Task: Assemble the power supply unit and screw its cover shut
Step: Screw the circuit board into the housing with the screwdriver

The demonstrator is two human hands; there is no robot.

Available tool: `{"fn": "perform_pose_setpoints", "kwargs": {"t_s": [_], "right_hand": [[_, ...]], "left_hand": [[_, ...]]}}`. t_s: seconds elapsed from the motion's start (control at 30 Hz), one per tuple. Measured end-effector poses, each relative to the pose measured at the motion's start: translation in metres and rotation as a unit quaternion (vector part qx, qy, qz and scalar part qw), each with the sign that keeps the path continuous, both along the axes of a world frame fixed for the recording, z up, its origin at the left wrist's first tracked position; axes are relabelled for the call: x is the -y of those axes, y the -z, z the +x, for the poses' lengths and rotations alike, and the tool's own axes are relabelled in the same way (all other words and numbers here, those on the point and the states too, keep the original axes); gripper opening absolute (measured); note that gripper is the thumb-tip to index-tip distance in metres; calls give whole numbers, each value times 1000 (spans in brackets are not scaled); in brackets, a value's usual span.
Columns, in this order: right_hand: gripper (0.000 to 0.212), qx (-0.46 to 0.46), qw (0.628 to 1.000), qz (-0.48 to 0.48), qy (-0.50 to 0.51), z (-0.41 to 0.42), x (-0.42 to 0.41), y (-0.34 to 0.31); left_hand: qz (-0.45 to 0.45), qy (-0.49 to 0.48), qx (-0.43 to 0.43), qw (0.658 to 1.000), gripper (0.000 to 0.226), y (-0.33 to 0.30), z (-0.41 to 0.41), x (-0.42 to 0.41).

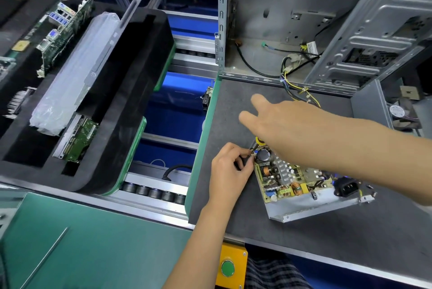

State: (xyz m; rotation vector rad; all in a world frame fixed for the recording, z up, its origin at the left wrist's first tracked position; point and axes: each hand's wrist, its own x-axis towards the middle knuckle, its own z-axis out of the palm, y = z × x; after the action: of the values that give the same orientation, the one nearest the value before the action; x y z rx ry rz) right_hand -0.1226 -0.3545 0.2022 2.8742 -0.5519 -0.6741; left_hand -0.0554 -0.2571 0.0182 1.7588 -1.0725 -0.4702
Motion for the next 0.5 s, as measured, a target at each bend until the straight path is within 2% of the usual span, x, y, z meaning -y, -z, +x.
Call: {"fn": "perform_pose_setpoints", "kwargs": {"t_s": [0.07,0.2,0.33,0.4,0.5], "right_hand": [[35,-5,1000,10,-13,6,0,-3],[15,-27,998,-30,-43,22,-2,-3],[20,-16,994,-83,-71,29,-1,2],[18,-32,991,-104,-82,29,0,2],[11,-55,992,-81,-74,28,6,-1]], "left_hand": [[-1,1,-4,1000,7,0,0,0],[2,6,-12,1000,10,-1,2,0],[-23,-4,-109,994,24,-6,10,-4],[-55,22,-149,987,24,-15,15,-4],[-82,64,-148,983,22,-33,17,4]]}}
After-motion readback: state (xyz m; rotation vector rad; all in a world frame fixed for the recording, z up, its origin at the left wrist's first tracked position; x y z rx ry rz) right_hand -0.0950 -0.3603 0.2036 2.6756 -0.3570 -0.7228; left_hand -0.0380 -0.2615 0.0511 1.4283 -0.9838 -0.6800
